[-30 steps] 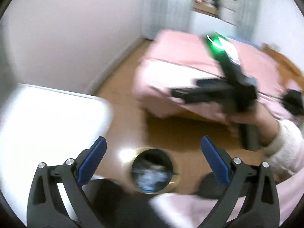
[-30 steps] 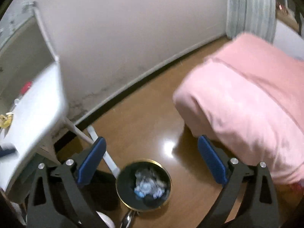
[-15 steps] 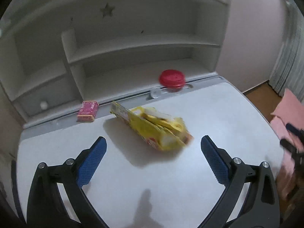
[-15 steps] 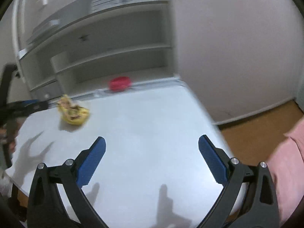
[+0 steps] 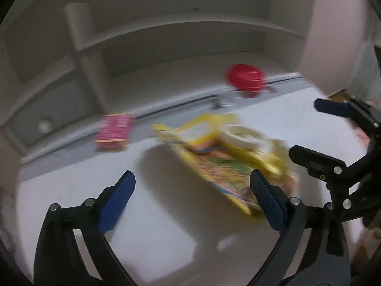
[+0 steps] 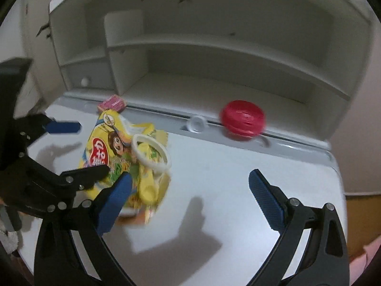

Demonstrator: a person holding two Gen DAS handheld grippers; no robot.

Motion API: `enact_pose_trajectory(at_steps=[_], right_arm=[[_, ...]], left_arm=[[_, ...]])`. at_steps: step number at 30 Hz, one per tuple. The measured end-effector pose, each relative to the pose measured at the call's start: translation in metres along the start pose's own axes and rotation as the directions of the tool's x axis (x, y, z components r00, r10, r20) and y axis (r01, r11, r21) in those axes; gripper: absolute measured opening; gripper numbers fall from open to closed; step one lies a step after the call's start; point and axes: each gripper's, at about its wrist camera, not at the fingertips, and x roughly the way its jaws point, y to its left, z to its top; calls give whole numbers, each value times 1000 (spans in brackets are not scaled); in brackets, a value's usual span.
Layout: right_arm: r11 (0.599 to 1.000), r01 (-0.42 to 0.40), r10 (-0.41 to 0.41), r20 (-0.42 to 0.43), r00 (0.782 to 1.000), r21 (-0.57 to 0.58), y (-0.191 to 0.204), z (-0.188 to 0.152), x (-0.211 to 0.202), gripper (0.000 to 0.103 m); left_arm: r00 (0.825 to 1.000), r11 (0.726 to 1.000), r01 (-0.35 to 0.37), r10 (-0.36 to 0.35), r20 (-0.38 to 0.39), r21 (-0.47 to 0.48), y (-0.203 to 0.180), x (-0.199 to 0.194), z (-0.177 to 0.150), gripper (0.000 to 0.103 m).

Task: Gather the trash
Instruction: 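Reach both open tools toward the yellow snack bag and tape roll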

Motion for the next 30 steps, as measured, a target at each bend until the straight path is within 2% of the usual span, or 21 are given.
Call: enact_pose_trajectory(at_steps=[1,4,6,8,11,15,18,20,23,26,28,30], right_arm=[[1000,-9,9,-8,1000,-4,3,4,6,95],[999,-24,23,-29,999,-34,8,13,20,95],[996,-71,68,-59,996,-50,14,16,30,95],[993,-94,87,-81,993,-75,23,16,38,95],[990,-85,74,-96,993,-109,35,10,47,95],[991,-1,-10,-82,997,-132,40,1,58,95],[983,145,-150,-37,988,-112,24,1,55,95],[989,139,-141,-49,989,-57,8,-1,56,95],[997,66,-62,-78,995,47,-11,-3,56,95],[995,95,-93,-67,993,28,-10,-3,51,95],[996,72,-71,-31,997,48,-12,-1,42,94],[996,43,-44,11,999,81,-16,-2,30,94]], left_arm=[[1000,1000,-4,4,4,-4,6,1,-1,94],[997,993,83,-83,9,-78,31,6,-1,94],[997,991,81,-81,12,-108,42,9,1,95],[997,992,75,-75,1,-98,44,14,5,95],[998,997,61,-63,-29,-47,35,26,11,95],[997,997,64,-66,-41,-45,34,42,12,95],[998,997,53,-55,-43,-48,36,47,9,95],[997,997,67,-68,-35,-50,36,47,9,95],[998,998,56,-57,-29,-26,33,48,7,95],[999,999,43,-43,-20,-7,30,47,5,94],[999,999,50,-50,-13,-2,29,44,5,90],[998,998,56,-56,-5,4,26,44,6,72]])
